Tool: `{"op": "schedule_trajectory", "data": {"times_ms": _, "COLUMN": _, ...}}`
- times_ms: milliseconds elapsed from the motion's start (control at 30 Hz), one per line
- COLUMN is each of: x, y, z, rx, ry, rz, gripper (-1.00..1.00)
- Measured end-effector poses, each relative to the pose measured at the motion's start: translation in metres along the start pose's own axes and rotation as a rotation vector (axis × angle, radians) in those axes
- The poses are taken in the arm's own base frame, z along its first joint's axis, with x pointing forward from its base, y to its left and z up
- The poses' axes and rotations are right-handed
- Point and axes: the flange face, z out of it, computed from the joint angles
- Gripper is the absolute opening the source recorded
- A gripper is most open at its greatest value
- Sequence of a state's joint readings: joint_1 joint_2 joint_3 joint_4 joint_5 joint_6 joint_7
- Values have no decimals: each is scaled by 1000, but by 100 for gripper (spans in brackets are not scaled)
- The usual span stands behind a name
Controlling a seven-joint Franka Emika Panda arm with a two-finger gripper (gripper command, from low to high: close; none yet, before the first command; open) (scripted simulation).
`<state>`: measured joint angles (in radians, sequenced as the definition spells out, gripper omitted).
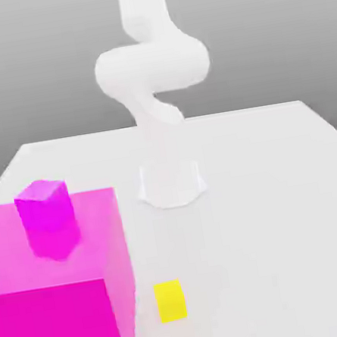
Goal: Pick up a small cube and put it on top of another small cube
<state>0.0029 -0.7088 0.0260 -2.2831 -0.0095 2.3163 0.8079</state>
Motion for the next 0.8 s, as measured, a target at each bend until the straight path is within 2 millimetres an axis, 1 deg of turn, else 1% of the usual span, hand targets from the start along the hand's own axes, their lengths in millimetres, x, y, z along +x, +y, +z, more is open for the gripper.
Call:
{"op": "schedule_trajectory", "data": {"times_ms": 100, "x": -9, "y": -18, "z": 49, "rx": -52, "ry": -49, "rz": -35, "gripper": 0}}
{"op": "schedule_trajectory", "data": {"times_ms": 200, "x": -23, "y": -33, "z": 96, "rx": -98, "ry": -98, "rz": -71, "gripper": 0}}
{"op": "schedule_trajectory", "data": {"times_ms": 300, "x": -41, "y": -45, "z": 144, "rx": -142, "ry": -149, "rz": -107, "gripper": 0}}
{"op": "schedule_trajectory", "data": {"times_ms": 400, "x": -63, "y": -54, "z": 191, "rx": -183, "ry": -202, "rz": -143, "gripper": 0}}
{"op": "schedule_trajectory", "data": {"times_ms": 533, "x": -99, "y": -61, "z": 252, "rx": -232, "ry": -275, "rz": -192, "gripper": 0}}
{"op": "schedule_trajectory", "data": {"times_ms": 633, "x": -135, "y": -65, "z": 295, "rx": -264, "ry": -335, "rz": -235, "gripper": 0}}
{"op": "schedule_trajectory", "data": {"times_ms": 700, "x": -159, "y": -64, "z": 323, "rx": -285, "ry": -374, "rz": -259, "gripper": 0}}
{"op": "schedule_trajectory", "data": {"times_ms": 800, "x": -194, "y": -58, "z": 363, "rx": -318, "ry": -432, "rz": -288, "gripper": 0}}
